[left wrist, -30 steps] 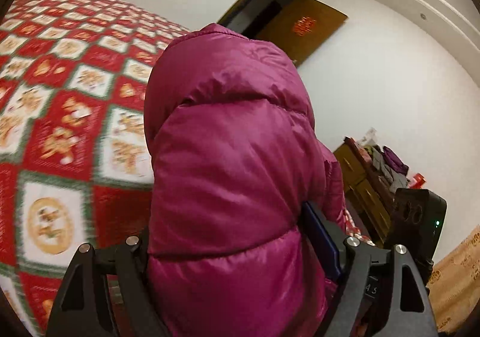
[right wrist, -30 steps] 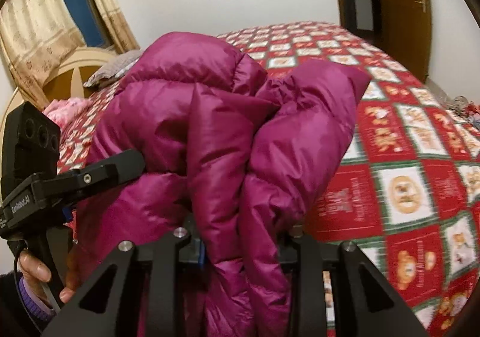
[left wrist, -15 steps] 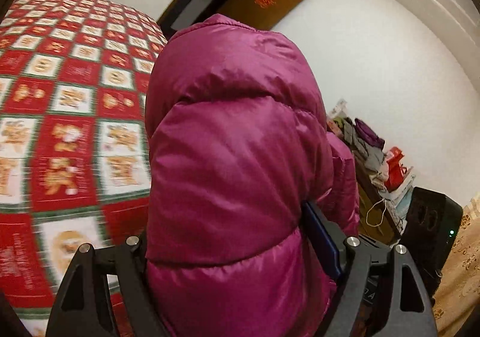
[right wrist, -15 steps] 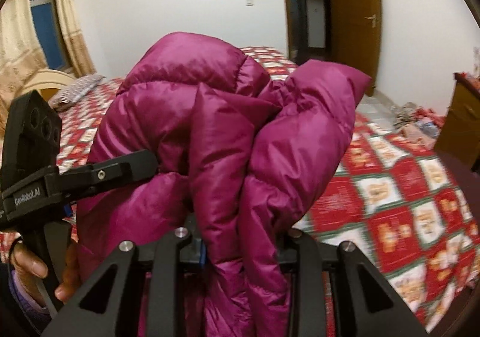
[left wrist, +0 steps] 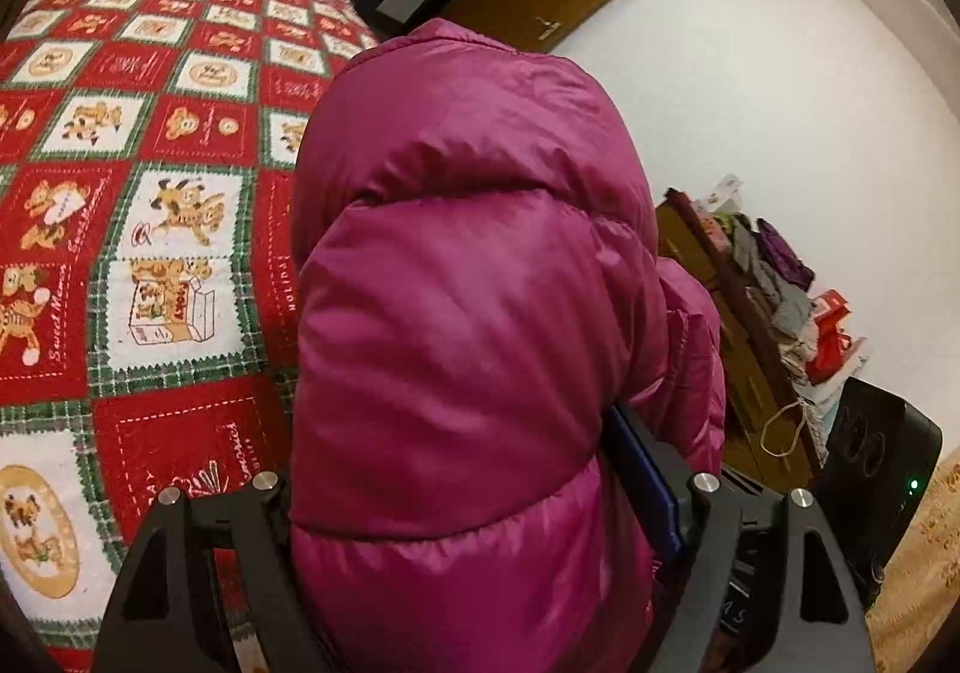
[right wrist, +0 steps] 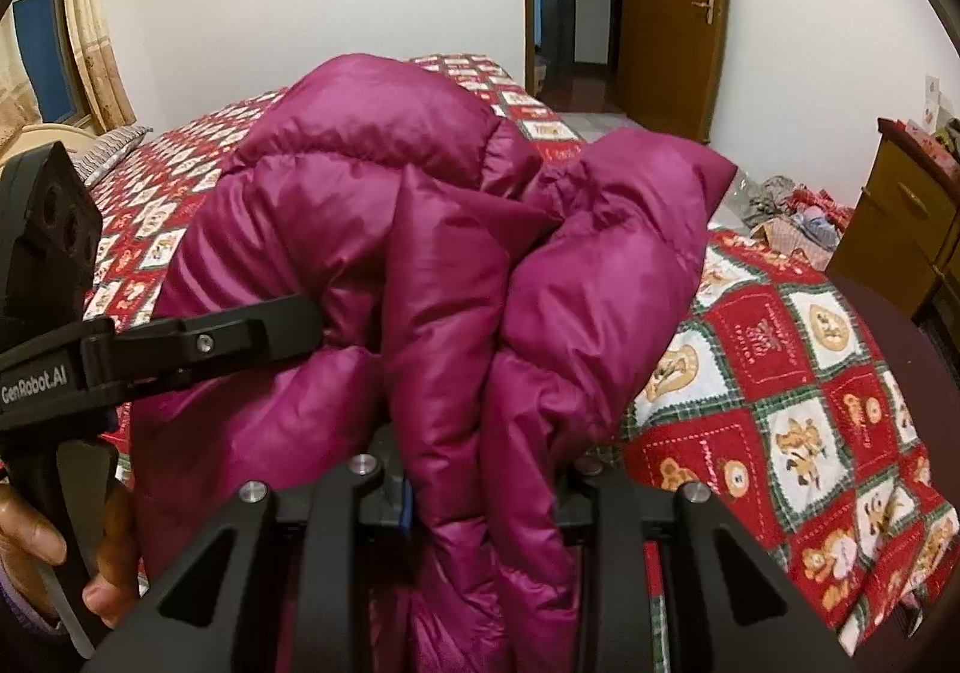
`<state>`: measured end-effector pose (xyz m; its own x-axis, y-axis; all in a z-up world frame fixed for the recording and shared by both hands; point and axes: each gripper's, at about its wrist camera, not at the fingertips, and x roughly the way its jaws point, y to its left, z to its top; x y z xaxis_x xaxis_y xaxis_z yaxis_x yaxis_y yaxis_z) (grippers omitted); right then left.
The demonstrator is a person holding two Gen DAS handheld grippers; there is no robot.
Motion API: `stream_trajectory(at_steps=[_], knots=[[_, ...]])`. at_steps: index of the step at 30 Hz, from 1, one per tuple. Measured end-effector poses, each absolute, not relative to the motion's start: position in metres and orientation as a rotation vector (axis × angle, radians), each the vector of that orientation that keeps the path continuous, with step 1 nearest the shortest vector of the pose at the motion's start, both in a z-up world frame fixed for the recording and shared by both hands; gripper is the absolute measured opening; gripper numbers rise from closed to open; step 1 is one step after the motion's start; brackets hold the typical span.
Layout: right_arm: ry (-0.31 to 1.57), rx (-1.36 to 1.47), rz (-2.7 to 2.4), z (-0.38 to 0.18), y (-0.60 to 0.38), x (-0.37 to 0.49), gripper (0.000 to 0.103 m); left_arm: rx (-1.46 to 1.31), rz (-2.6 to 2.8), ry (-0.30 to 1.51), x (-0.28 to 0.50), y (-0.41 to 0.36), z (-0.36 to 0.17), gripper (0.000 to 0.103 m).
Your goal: Fold large clothes
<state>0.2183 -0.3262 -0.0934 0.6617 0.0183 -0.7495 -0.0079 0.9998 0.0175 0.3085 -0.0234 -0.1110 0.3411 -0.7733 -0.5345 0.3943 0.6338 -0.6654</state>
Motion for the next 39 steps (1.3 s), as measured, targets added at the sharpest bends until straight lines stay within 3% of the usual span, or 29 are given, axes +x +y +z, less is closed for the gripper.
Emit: stream_trajectory(at_steps=[19,33,39], knots=[[0.920,0.052,0.095,-0.135,-0.346,0.252,0.031,-0.398,-0.605,1.006,0.331,-0.042,-0.149,0.081],[0.941,0.124,0.129,-0.147,-0.354,0.261,0.033,-0.284,-0.505,1.009,0.333,-0.050,-0.154,0.090],[0.908,0.164,0.062,-0.134,-0.369,0.241,0.049,-0.209,-0.488,1.002,0.331,-0.057,-0.155,0.093]])
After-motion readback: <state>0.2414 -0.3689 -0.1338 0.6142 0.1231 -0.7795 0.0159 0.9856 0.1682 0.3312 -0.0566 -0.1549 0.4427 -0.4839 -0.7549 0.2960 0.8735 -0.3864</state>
